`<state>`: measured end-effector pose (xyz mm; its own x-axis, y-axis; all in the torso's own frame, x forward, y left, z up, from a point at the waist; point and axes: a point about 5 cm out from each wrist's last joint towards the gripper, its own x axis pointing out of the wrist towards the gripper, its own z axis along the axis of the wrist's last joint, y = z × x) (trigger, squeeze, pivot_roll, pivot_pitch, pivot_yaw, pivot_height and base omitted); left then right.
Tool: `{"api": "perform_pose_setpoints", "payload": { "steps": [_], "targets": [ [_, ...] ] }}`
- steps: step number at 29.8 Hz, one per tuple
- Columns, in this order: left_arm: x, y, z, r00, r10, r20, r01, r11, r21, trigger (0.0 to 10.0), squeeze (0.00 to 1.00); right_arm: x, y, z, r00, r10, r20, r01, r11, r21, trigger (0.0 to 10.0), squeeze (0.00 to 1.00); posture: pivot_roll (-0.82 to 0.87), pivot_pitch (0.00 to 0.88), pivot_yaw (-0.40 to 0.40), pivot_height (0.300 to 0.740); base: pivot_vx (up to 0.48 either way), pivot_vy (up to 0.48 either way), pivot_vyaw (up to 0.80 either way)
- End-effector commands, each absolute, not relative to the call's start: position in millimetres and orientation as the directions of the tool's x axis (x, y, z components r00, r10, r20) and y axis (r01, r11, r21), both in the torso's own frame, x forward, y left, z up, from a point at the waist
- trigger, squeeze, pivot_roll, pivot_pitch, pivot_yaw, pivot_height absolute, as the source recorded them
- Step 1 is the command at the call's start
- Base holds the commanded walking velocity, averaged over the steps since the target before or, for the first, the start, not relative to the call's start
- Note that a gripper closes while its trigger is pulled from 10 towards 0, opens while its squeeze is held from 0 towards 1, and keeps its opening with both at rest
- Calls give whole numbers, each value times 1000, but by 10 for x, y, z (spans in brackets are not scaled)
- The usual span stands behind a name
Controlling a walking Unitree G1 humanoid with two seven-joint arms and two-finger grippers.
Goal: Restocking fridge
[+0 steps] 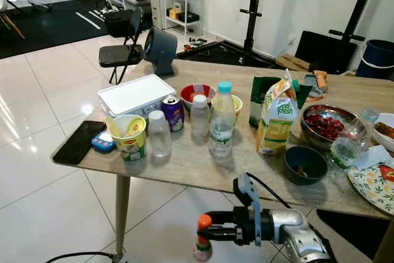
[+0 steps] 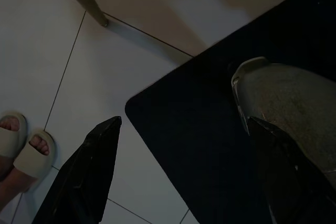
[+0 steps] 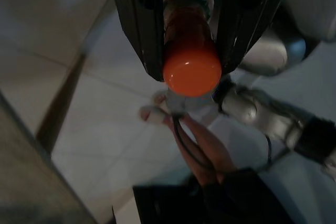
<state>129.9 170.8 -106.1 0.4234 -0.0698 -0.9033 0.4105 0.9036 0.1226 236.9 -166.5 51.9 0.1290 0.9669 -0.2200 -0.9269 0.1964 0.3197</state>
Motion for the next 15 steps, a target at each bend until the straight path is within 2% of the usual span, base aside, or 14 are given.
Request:
{"api": "perform_pose_setpoints", "payload": {
  "steps": [1, 4, 7, 10, 11, 12, 13, 15],
  "targets": [
    [1121, 1701, -1122, 352, -73, -933, 428, 899, 91, 10000, 0, 2340, -1713, 465, 135, 957, -258, -922, 217, 321, 10000, 0, -13, 0, -12, 740, 0, 0, 0],
    [1123, 1696, -1121, 352, -74, -933, 429, 899, 91, 10000, 0, 2289, -1847, 267, 197, 906, -375, -898, 320, 303, 10000, 0, -22, 0, -14, 740, 0, 0, 0],
    [1130, 1685, -1121, 353, -77, -933, 431, 898, 89, 10000, 0, 2180, -2006, -34, 263, 792, -551, -844, 466, 267, 10000, 0, -23, 0, -15, 740, 0, 0, 0],
    [1132, 1683, -1120, 353, -77, -932, 431, 898, 89, 10000, 0, 2151, -2044, -102, 278, 755, -594, -831, 499, 247, 10000, 0, -24, 0, -14, 740, 0, 0, 0],
    [1134, 1683, -1119, 353, -77, -932, 432, 898, 89, 10000, 0, 2143, -2136, -245, 371, 620, -692, -772, 620, 141, 10000, 0, -24, 0, -14, 740, 0, 0, 0],
    [1136, 1682, -1119, 354, -77, -932, 432, 897, 90, 10000, 0, 2126, -2193, -312, 419, 550, -722, -717, 688, 108, 10000, 0, -26, 0, -13, 740, 0, 0, 0],
    [1138, 1683, -1118, 354, -77, -932, 432, 897, 90, 10000, 0, 2105, -2241, -362, 453, 491, -744, -675, 734, 73, 10000, 0, -26, 0, -13, 740, 0, 0, 0],
    [1140, 1684, -1118, 355, -77, -932, 433, 897, 90, 10000, 0, 2091, -2264, -386, 469, 463, -752, -651, 756, 60, 10000, 0, -26, 0, -13, 740, 0, 0, 0]
  ]
}}
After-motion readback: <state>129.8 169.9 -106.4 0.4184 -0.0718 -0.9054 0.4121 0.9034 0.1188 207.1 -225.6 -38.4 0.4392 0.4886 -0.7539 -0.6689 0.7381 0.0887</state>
